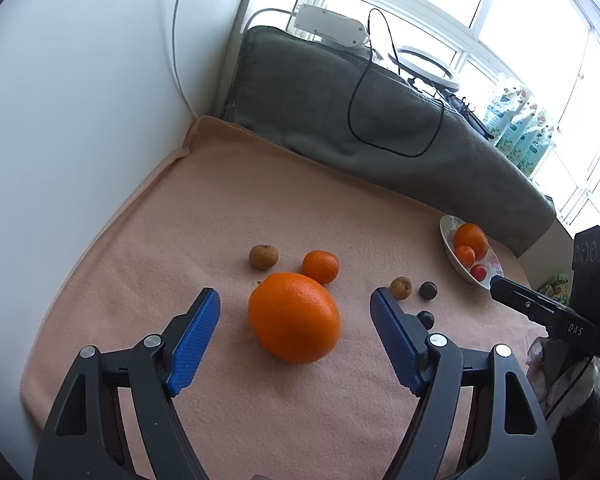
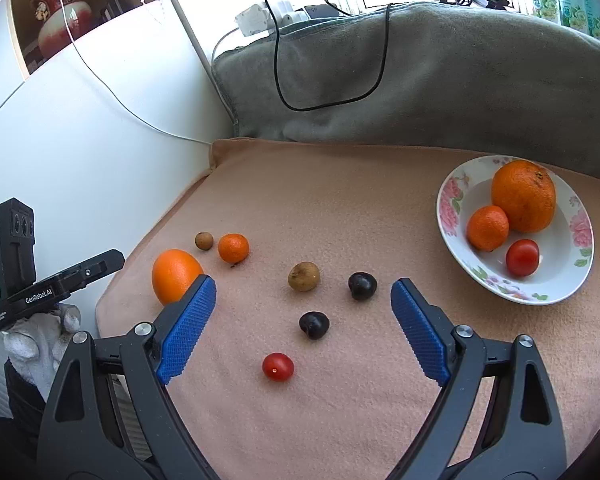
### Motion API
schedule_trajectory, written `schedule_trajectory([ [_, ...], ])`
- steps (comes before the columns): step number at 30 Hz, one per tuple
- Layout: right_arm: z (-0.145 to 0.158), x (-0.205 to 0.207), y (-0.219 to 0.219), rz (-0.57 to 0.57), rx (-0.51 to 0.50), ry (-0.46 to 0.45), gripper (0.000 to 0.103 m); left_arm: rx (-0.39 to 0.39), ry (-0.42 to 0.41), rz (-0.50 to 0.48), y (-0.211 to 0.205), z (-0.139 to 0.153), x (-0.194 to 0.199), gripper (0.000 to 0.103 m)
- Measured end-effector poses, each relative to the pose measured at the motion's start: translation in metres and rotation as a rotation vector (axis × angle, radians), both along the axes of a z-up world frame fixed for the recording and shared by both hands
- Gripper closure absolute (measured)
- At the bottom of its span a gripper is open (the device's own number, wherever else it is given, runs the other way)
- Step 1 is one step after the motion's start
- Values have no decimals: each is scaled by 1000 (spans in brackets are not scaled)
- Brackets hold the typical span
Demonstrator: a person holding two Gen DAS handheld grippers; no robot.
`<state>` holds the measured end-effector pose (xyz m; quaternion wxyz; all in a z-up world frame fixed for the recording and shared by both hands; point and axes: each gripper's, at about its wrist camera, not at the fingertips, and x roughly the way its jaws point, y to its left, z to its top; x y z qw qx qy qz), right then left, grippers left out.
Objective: Organize fruits
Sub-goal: 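Move the right tool toward the large orange, then close the right tool around the large orange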
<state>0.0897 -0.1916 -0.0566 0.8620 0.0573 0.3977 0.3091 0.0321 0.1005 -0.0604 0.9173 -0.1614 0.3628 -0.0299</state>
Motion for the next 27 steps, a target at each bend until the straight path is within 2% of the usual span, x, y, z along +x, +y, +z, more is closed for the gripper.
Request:
schedule_trajectory([
  [8,-3,8,35,64,41,67,11,-51,23,-2,9,-22,-8,25],
  [14,-6,10,67,118,29,92,11,-78,47,-19,10,-37,-9,25],
  [20,-17,10,92,168,31,137,11,-85,53,-36,8,-44,-7,25],
  [27,-31,13,121,215,49,208,11,-148,69,-62,10,-55,-1,25],
])
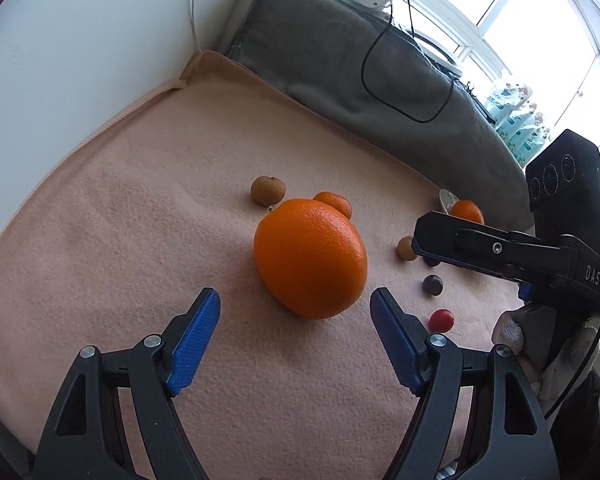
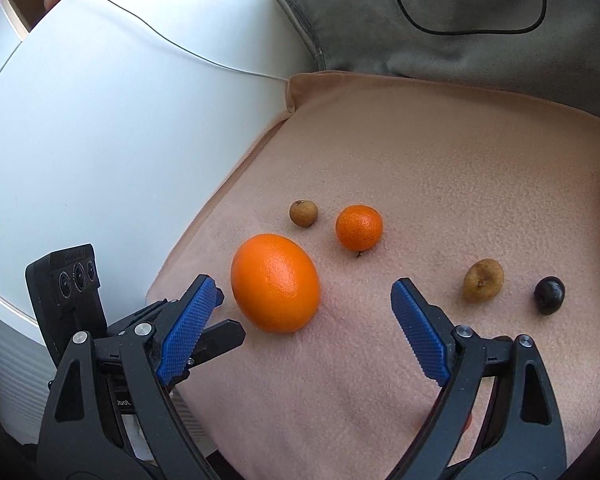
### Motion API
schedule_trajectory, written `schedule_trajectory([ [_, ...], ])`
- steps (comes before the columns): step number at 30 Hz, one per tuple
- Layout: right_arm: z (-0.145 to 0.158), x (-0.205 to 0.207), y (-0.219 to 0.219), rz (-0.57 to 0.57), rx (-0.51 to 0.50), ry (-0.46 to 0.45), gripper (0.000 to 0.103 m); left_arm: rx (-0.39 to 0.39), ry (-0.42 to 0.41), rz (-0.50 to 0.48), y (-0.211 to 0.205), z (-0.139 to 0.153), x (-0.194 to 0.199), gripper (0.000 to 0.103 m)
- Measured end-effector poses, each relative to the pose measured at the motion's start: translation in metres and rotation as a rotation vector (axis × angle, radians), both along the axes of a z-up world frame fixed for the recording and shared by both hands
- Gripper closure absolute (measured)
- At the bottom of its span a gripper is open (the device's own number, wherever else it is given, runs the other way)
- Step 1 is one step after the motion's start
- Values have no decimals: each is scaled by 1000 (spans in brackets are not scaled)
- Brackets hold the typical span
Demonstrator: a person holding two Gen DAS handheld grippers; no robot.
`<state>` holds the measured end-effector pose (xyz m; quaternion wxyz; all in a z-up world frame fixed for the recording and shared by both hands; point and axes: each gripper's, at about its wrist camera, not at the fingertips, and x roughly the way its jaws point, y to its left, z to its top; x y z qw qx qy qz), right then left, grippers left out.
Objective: Organize fruits
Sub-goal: 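Close the right tool around the large orange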
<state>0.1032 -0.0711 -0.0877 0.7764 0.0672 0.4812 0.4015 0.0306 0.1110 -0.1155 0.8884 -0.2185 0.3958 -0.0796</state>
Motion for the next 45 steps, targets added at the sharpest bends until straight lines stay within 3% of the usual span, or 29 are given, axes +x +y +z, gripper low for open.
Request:
schedule_trajectory([
  [16,-20,15,41,56,14,99,12,-58,10,-28,0,-11,11,30],
  [24,-28,17,51,71,-10,110,18,-77,14,-36,0,-11,11,34],
  [26,-30,17,52,72,-13,115,27,-80,14,-41,-2,-11,12,35],
  [31,-35,18,53,73,-10,132,33,-78,13,-49,-5,-10,12,39],
  [35,-37,19,54,73,-3,135,33,-74,9,-63,-9,-9,14,44],
  [45,-33,13,52,83,-14,109,33,-61,11,-58,-12,-8,14,44],
])
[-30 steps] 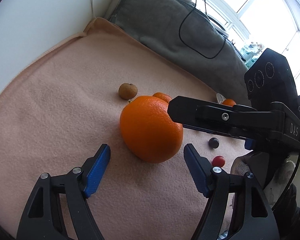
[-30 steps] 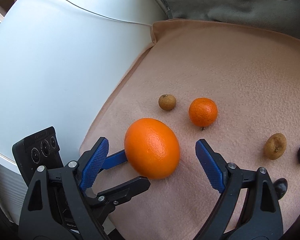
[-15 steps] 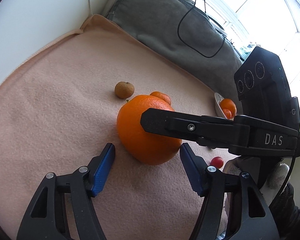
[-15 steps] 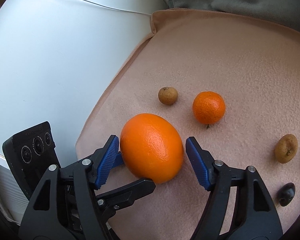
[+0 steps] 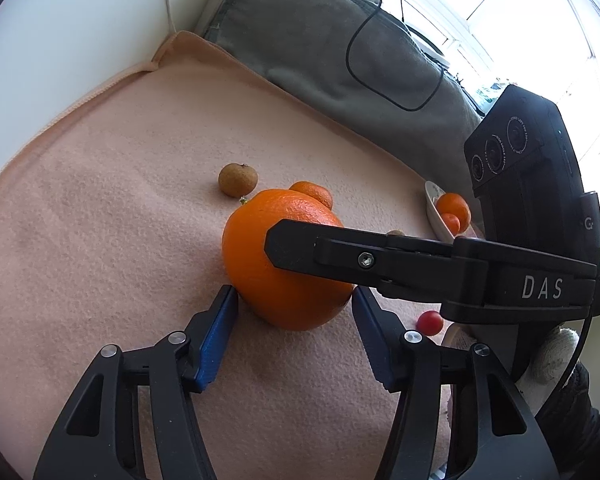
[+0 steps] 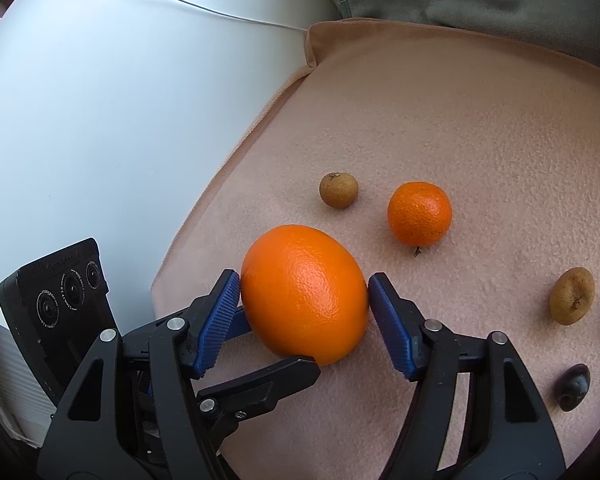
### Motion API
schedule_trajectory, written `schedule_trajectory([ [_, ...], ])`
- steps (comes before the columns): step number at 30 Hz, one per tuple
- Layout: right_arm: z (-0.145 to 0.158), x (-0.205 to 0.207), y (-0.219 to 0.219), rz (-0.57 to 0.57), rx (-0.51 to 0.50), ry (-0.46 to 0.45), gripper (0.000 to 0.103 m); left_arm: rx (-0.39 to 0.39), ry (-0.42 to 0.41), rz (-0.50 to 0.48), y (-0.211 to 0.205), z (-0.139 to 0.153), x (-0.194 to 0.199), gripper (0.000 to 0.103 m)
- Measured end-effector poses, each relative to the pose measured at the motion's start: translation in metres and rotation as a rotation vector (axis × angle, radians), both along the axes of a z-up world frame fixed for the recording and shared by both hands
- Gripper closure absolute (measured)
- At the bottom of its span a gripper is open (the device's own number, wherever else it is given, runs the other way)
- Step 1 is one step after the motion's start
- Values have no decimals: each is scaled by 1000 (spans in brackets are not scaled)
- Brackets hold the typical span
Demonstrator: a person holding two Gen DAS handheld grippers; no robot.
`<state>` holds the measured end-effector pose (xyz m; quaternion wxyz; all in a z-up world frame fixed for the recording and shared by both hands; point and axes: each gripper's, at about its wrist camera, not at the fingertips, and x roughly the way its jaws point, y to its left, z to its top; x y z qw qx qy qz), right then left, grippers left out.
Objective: Organize fruits
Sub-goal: 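Close the right tool around the large orange, then lift the large orange with the right tool and carry it toward the plate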
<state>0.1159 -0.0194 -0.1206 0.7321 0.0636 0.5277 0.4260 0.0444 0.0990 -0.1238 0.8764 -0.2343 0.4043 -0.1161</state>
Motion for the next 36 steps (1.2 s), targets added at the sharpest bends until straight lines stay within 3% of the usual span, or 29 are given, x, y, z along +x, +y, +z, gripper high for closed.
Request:
schedule_trajectory([
  [23,21,-9,-33,-37,27,-50,34,36,-31,-44,-28,20,3,44],
  [36,36,-15,-94,-130,53,-87,34,63,-58,-147,-80,36,14,44],
])
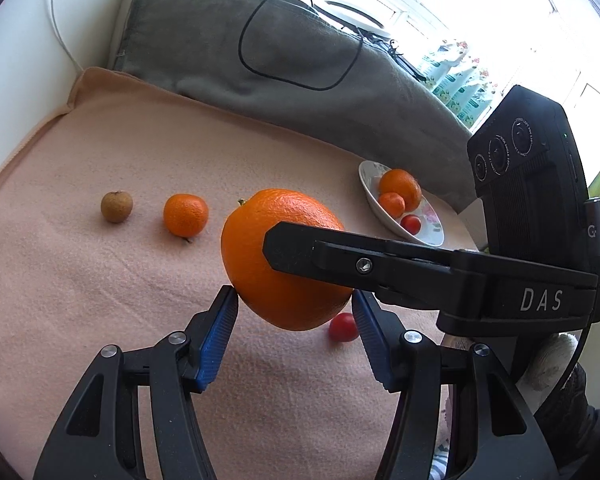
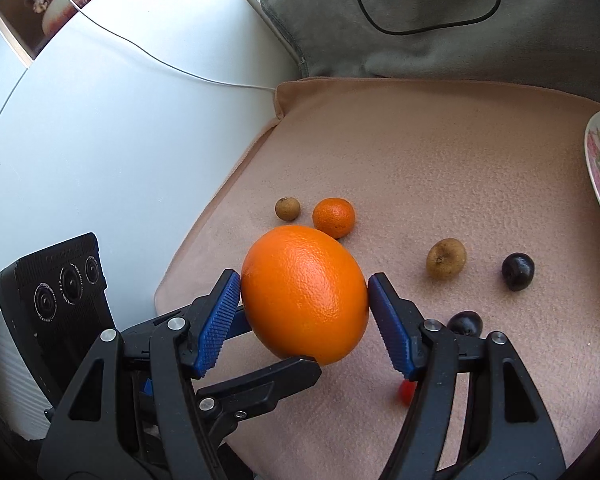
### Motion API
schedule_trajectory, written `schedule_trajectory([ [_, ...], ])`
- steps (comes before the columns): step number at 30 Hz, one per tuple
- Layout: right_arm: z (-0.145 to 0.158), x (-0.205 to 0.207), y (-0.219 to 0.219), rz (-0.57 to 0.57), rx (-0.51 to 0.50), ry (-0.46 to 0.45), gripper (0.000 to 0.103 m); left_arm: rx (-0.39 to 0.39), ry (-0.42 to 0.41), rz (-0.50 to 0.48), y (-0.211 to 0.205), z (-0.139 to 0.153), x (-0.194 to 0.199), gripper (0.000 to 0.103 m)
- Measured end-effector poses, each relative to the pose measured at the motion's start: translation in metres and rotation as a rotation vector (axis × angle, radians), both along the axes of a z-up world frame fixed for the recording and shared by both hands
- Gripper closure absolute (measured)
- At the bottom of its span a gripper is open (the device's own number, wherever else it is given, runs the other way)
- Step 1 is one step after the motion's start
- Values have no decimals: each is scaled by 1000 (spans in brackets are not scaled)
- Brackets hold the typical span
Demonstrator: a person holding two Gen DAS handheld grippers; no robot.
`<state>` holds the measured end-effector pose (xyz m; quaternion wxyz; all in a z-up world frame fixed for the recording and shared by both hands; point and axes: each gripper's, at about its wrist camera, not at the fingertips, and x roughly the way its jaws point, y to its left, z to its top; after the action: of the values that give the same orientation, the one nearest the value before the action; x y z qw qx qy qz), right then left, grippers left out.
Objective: Organize fruits
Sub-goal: 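Lift the large orange with the right tool and carry it toward the plate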
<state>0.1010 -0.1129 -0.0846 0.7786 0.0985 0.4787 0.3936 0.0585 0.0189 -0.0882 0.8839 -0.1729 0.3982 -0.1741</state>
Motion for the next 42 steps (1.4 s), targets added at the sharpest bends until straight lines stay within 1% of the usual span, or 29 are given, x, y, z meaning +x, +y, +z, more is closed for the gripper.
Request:
schedule_trajectory([
  [10,13,1,-71,-114,12,-24,34,8,-27,-115,-59,12,18,44],
  [15,15,2,-103,-174,9,-32,34,4,-32,-173,-89,13,28,44],
  [23,17,12,-153,-260,20,-39,34,18,-46,-253,-139,21,47,44],
  [31,24,22,-203,-350,41,-54,34,25,-61,-321,-181,27,69,44],
  [37,22,35,-233,-403,35,-50,34,19,-44,-365,-208,24,88,44],
  [42,16,47,-252,-433,45,-34,34,22,-31,-379,-223,20,103,44],
])
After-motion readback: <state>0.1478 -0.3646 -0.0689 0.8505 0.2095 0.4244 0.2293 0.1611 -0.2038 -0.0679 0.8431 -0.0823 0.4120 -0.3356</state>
